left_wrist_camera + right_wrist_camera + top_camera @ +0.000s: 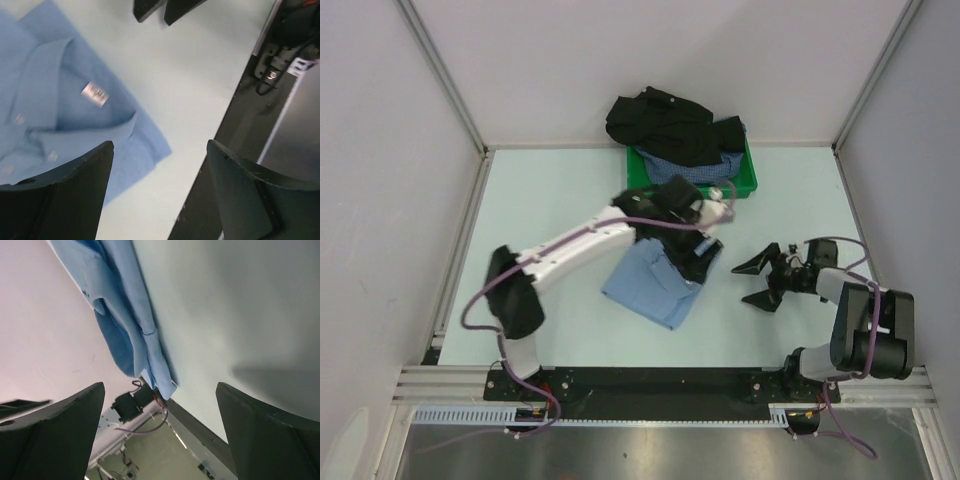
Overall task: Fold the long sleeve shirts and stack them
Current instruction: Fold the shirt, then neatly place the folded shirt to the corner
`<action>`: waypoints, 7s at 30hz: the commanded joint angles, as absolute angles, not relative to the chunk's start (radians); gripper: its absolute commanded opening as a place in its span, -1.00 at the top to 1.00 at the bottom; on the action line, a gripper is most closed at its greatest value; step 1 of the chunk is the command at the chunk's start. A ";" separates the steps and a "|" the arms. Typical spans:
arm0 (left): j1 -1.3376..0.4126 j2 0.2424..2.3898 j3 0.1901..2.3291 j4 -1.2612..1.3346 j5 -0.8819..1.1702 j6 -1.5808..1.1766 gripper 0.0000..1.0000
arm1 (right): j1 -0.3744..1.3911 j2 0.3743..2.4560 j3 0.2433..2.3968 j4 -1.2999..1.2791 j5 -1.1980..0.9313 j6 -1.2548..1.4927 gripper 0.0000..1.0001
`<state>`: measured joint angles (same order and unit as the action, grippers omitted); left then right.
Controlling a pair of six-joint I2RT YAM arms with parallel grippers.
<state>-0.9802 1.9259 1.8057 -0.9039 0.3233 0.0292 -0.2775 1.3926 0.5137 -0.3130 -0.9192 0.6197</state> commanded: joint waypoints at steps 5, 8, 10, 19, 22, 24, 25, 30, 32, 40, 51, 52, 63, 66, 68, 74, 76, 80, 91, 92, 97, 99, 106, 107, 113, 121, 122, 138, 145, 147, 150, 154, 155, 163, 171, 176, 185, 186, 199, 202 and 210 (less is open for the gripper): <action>-0.586 1.645 1.577 -0.854 0.552 0.098 -0.68 | 0.053 1.538 0.552 0.149 -0.807 0.974 -0.99; -0.490 1.605 1.507 -0.856 0.543 0.106 -0.69 | 0.147 1.620 0.604 0.120 -0.729 0.963 -0.99; -0.437 1.563 1.465 -0.847 0.538 0.106 -0.67 | 0.198 1.655 0.640 0.118 -0.677 0.966 -0.96; -0.307 1.353 1.220 -0.729 0.569 0.118 -0.66 | 0.210 1.847 0.965 -0.358 -0.747 0.452 1.00; -0.292 1.330 1.160 -0.742 0.572 0.121 -0.65 | 0.206 1.886 1.122 -0.688 -0.787 0.044 1.00; -0.258 1.319 1.112 -0.723 0.592 0.074 -0.64 | 0.215 1.936 1.302 -0.931 -0.758 -0.270 1.00; -0.238 1.318 1.095 -0.712 0.609 0.051 -0.64 | 0.210 2.006 1.346 -0.993 -0.749 -0.347 1.00; -0.124 1.322 1.034 -0.661 0.706 -0.025 -0.63 | 0.255 2.196 1.636 -1.397 -0.724 -0.763 1.00; -0.106 1.325 1.028 -0.663 0.710 -0.026 -0.63 | 0.310 2.256 1.680 -1.434 -0.684 -0.914 1.00; -0.003 1.341 0.977 -0.681 0.719 -0.023 -0.60 | 0.567 2.424 2.101 -1.516 -0.644 -1.224 1.00; 0.107 1.525 1.035 -0.949 0.764 0.416 -0.48 | 0.687 2.490 2.339 -1.351 -0.502 -1.265 0.56; 0.109 1.540 1.028 -0.963 0.762 0.446 -0.46 | 0.675 2.497 2.365 -1.326 -0.506 -1.232 0.29; 0.028 1.778 1.103 -0.934 0.736 0.486 -0.31 | 0.536 2.293 2.264 -1.028 -0.592 -0.749 -0.58; 0.009 1.830 1.114 -0.864 0.719 0.425 -0.29 | 0.497 2.206 2.197 -1.022 -0.673 -0.646 -0.74; -0.020 1.857 1.120 -0.824 0.715 0.388 -0.28 | 0.454 2.143 2.149 -1.008 -0.728 -0.540 -0.75; -0.101 1.922 1.132 -0.769 0.679 0.353 -0.15 | 0.345 2.025 1.968 -0.997 -0.776 -0.388 -0.83; -0.123 1.937 1.137 -0.756 0.684 0.341 -0.05 | 0.321 1.982 1.909 -0.993 -0.775 -0.368 -0.83; -0.143 1.962 1.141 -0.707 0.670 0.287 0.28 | 0.246 1.928 1.852 -0.992 -0.776 -0.328 -0.85; -0.023 1.957 1.343 -0.692 0.566 0.163 1.00 | 0.108 1.852 1.786 -0.991 -0.761 -0.313 -0.85; -0.008 1.968 1.373 -0.713 0.549 0.178 1.00 | 0.100 1.850 1.787 -0.992 -0.759 -0.313 -0.85; 0.121 2.069 1.606 -0.773 0.439 0.184 1.00 | 0.049 1.862 1.812 -1.000 -0.755 -0.318 -0.85; 0.167 2.103 1.699 -0.770 0.411 0.166 1.00 | 0.037 1.873 1.821 -1.009 -0.753 -0.316 -0.85; 0.224 2.270 1.969 -0.704 0.325 0.077 1.00 | 0.014 1.871 1.842 -1.035 -0.713 -0.318 -0.85; 0.224 2.304 2.011 -0.700 0.316 0.065 1.00 | 0.014 1.871 1.848 -1.054 -0.706 -0.322 -0.85; 0.224 2.385 2.112 -0.649 0.324 -0.083 1.00 | 0.009 1.894 1.903 -1.141 -0.641 -0.359 -0.85; 0.264 2.367 2.054 -0.568 0.309 -0.258 1.00 | 0.015 2.003 2.040 -1.219 -0.615 -0.362 -0.86; 0.271 2.356 2.031 -0.568 0.293 -0.267 1.00 | 0.017 2.011 2.054 -1.224 -0.618 -0.361 -0.86; 0.334 1.987 1.723 -0.543 0.304 0.046 -0.51 | 0.075 1.988 2.068 -1.207 -0.647 -0.350 -0.92; 0.163 1.741 1.334 -0.564 0.161 0.212 -0.76 | 0.061 1.893 1.977 -1.180 -0.644 -0.350 -0.94; 0.121 1.718 1.289 -0.574 0.127 0.204 -0.99 | 0.052 1.876 1.954 -1.177 -0.646 -0.347 -0.95; 0.055 1.713 1.229 -0.543 0.080 0.161 -0.99 | 0.045 1.847 1.930 -1.177 -0.646 -0.344 -0.95; -0.030 1.762 1.219 -0.486 0.061 0.088 -0.99 | 0.040 1.815 1.901 -1.161 -0.644 -0.341 -0.98; -0.038 1.776 1.223 -0.470 0.060 0.060 -0.99 | 0.040 1.809 1.898 -1.163 -0.646 -0.339 -0.99; -0.057 1.945 1.293 -0.390 0.028 0.006 -0.99 | 0.023 1.772 1.879 -1.166 -0.629 -0.328 -1.00; -0.057 2.107 1.472 -0.414 0.008 -0.029 -0.99 | 0.008 1.769 1.881 -1.166 -0.621 -0.327 -0.99; -0.057 2.189 1.627 -0.472 0.038 -0.026 -0.99 | -0.018 1.776 1.882 -1.161 -0.624 -0.328 -0.99; -0.058 2.136 1.750 -0.546 0.086 0.047 -0.99 | -0.023 1.792 1.937 -1.155 -0.637 -0.324 -0.99; -0.064 2.097 1.744 -0.548 0.087 0.060 -0.99 | -0.025 1.793 1.943 -1.138 -0.637 -0.324 -1.00; -0.178 1.789 2.079 -1.000 0.210 0.176 -0.99 | -0.022 1.592 1.643 -0.603 -0.492 -0.408 -0.99; -0.183 1.702 1.947 -1.026 0.258 0.187 -0.99 | -0.003 1.565 1.542 -0.560 -0.515 -0.400 -0.99; -0.190 1.477 1.493 -0.922 0.269 0.198 -0.99 | 0.040 1.484 1.275 -0.601 -0.515 -0.494 -1.00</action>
<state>-0.1879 1.5276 1.6291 -0.9306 0.2489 0.1780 0.0391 1.5517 1.3506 -0.6010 -0.5064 -0.4217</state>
